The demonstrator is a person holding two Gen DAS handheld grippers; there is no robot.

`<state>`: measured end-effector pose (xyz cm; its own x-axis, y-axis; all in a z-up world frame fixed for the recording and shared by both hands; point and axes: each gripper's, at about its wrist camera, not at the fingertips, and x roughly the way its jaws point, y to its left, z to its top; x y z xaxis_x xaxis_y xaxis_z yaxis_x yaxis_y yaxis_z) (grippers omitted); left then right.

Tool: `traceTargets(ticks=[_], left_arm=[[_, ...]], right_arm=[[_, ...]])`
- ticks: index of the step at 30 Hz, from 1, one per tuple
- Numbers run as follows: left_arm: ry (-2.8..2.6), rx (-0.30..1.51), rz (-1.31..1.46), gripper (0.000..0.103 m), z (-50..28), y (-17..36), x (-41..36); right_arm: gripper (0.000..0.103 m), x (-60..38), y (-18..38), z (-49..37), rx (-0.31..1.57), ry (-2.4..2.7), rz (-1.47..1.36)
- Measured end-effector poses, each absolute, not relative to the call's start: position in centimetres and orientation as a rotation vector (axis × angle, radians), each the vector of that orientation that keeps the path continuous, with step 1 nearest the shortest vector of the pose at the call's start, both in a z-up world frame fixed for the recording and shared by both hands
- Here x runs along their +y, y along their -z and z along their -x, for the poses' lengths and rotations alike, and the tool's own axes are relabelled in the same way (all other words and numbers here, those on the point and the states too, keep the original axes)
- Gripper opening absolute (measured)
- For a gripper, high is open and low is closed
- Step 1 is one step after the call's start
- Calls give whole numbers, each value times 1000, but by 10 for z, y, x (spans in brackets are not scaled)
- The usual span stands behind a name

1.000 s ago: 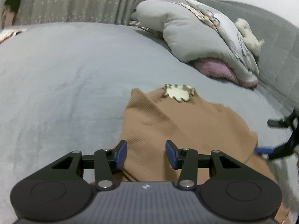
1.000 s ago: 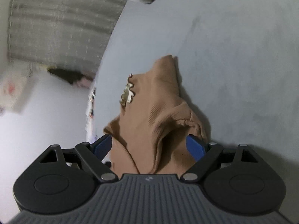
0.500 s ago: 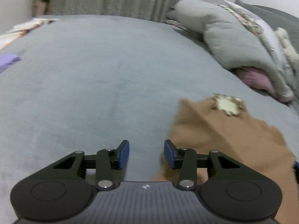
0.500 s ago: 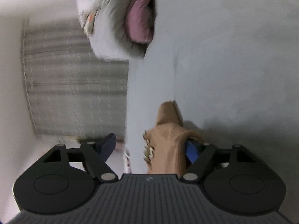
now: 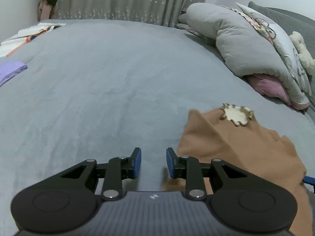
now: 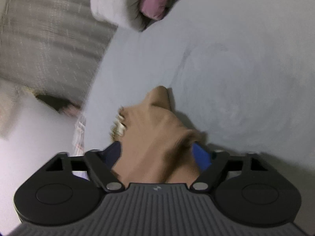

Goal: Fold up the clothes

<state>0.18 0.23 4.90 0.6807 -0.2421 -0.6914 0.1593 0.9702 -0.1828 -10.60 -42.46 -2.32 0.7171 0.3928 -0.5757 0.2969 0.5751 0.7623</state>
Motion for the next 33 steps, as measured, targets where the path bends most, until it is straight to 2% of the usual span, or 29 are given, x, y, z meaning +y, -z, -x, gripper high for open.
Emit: traceTargets(ticks=[5,9,17,20,22,24,29,31,33], left_arm=[[235,827,113,31,28,-50,17],[276,839,113,32,48,-51,25],[298,811,15,34,63,-52,13],[295,770,-77,35,58,-51,3],[290,731,-176,35,52,-49,-5],[284,703,-282,40,48,-47,-12],[346,587,-575,40,53,-48,-33],[370,561,-587,43,51,-52,-34],[399,552,-488,49,37,-64,-31]], right_arm=[[87,-395,0,106,861,-272,-714],[87,-372,7,115,939,-456,-549],[84,-353,10,140,947,-574,-330],[76,-346,12,151,951,-569,-280],[64,-341,12,157,940,-542,-240],[56,-340,7,159,924,-533,-203],[56,-339,-3,166,892,-627,-210],[57,-331,2,166,925,-662,-194],[57,-322,8,167,947,-672,-159]])
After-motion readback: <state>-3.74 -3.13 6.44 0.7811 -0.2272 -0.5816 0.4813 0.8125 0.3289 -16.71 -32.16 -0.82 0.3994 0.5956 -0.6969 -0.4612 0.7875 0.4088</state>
